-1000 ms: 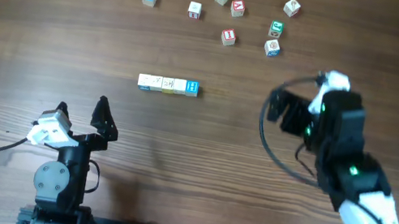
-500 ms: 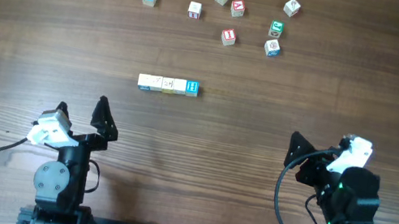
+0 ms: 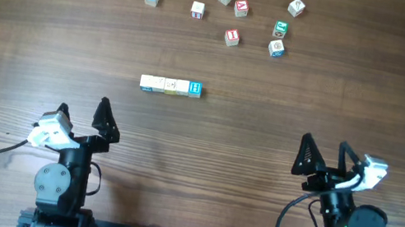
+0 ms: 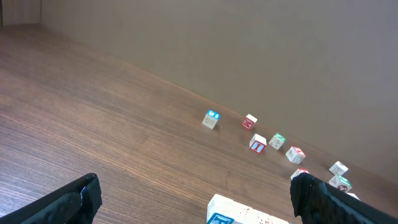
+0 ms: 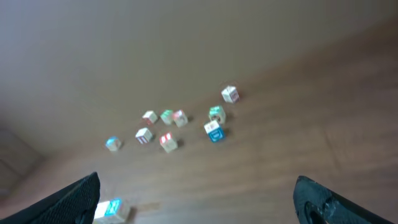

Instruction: Form a horizontal line

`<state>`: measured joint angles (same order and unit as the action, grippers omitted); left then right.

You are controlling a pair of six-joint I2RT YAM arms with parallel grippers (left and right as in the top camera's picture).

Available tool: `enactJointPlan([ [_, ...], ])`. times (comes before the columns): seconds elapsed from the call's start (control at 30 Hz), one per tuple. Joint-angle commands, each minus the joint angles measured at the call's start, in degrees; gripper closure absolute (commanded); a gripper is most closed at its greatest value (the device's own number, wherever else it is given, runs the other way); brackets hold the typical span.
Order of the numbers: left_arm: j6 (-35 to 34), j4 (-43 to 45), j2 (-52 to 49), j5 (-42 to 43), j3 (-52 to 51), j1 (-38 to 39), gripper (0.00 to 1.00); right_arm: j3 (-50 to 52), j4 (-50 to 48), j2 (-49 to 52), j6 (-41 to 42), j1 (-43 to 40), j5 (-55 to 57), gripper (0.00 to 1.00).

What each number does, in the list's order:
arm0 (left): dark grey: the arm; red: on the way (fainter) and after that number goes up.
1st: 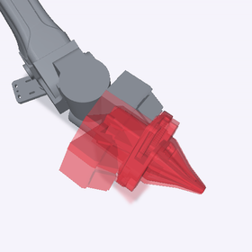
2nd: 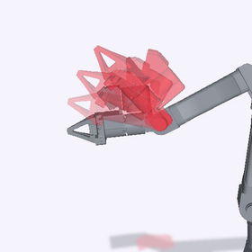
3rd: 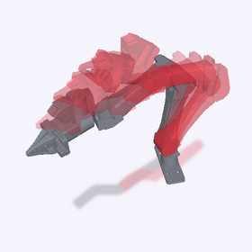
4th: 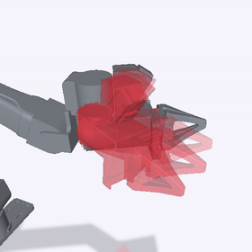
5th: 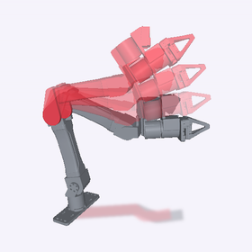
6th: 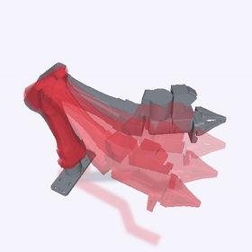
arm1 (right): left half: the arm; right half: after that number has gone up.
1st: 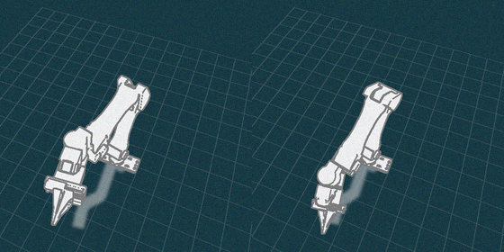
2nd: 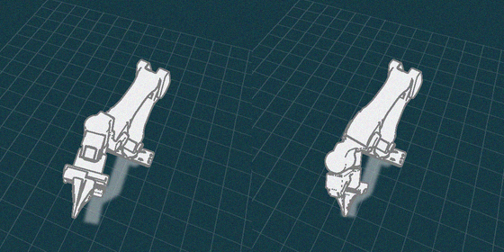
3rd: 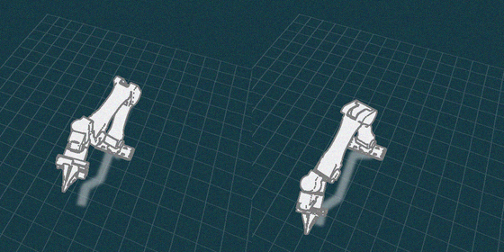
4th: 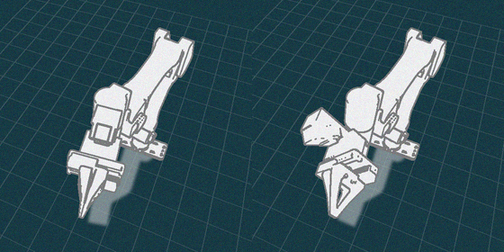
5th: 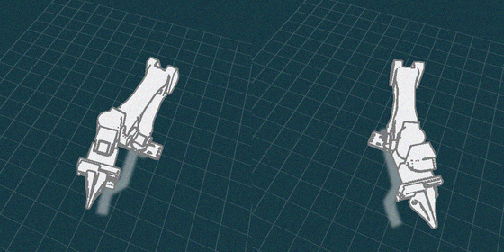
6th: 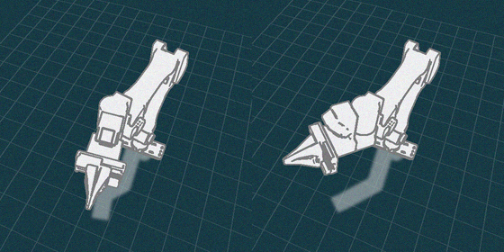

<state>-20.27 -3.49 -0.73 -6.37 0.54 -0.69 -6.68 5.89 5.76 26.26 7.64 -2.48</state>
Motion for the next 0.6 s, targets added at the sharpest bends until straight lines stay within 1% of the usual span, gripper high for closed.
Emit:
enactJointPlan([
  [0.0,0.31,-0.04,0.57,-0.35,-0.22,0.33,0.00,2.99,-9.11,-2.60,-0.61,-0.39,0.52,0.00],
  [0.07,0.31,-0.04,0.57,-0.35,-0.22,0.33,0.00,4.87,-15.30,-4.28,-0.61,-0.39,0.52,0.00],
  [0.13,0.31,-0.04,0.55,-0.35,-0.20,0.33,0.00,6.43,-18.88,-5.60,-0.63,-0.46,0.52,0.00],
  [0.17,0.31,-0.04,0.57,-0.35,-0.22,0.33,0.00,6.38,-19.17,-5.57,-0.61,-0.50,0.55,0.00],
  [0.37,0.31,-0.04,0.55,-0.35,-0.22,0.33,0.00,6.38,-12.87,-5.57,-0.61,-0.55,0.52,0.00],
  [0.47,0.31,-0.04,0.57,-0.35,-0.22,0.33,0.00,6.38,-5.88,-5.55,-0.68,-0.90,0.00,0.00],
  [0.57,0.31,-0.04,0.55,-0.37,-0.20,0.33,0.00,6.38,-5.92,-5.55,-0.59,-2.56,-0.15,0.00],
])
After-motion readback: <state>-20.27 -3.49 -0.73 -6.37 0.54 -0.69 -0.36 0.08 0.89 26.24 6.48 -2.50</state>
